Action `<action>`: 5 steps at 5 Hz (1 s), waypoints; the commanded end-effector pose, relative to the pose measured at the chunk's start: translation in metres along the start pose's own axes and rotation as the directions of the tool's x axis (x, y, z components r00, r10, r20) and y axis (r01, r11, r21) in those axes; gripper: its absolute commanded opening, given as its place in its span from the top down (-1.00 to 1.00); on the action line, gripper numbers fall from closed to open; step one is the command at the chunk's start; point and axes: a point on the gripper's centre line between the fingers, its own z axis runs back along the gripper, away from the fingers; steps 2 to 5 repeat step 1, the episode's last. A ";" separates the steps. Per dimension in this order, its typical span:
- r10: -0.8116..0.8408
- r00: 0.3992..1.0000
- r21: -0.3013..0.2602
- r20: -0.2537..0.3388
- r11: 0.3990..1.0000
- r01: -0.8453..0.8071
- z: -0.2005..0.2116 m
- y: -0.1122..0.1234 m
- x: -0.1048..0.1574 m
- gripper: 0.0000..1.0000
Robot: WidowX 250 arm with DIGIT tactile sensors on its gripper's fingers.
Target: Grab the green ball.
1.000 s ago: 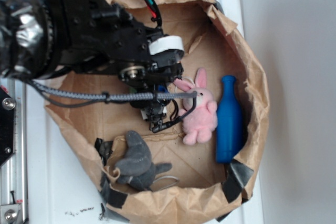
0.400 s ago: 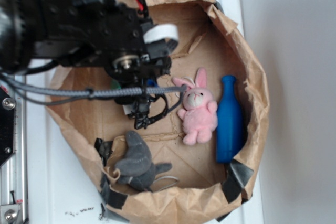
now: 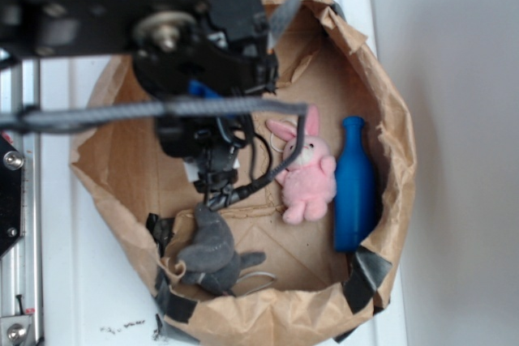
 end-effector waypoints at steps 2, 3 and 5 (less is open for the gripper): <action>0.003 0.996 -0.024 0.092 1.000 -0.001 0.041 -0.018 0.019 1.00; 0.003 0.996 -0.024 0.092 1.000 -0.001 0.041 -0.018 0.019 1.00; 0.003 0.996 -0.024 0.092 1.000 -0.001 0.041 -0.018 0.019 1.00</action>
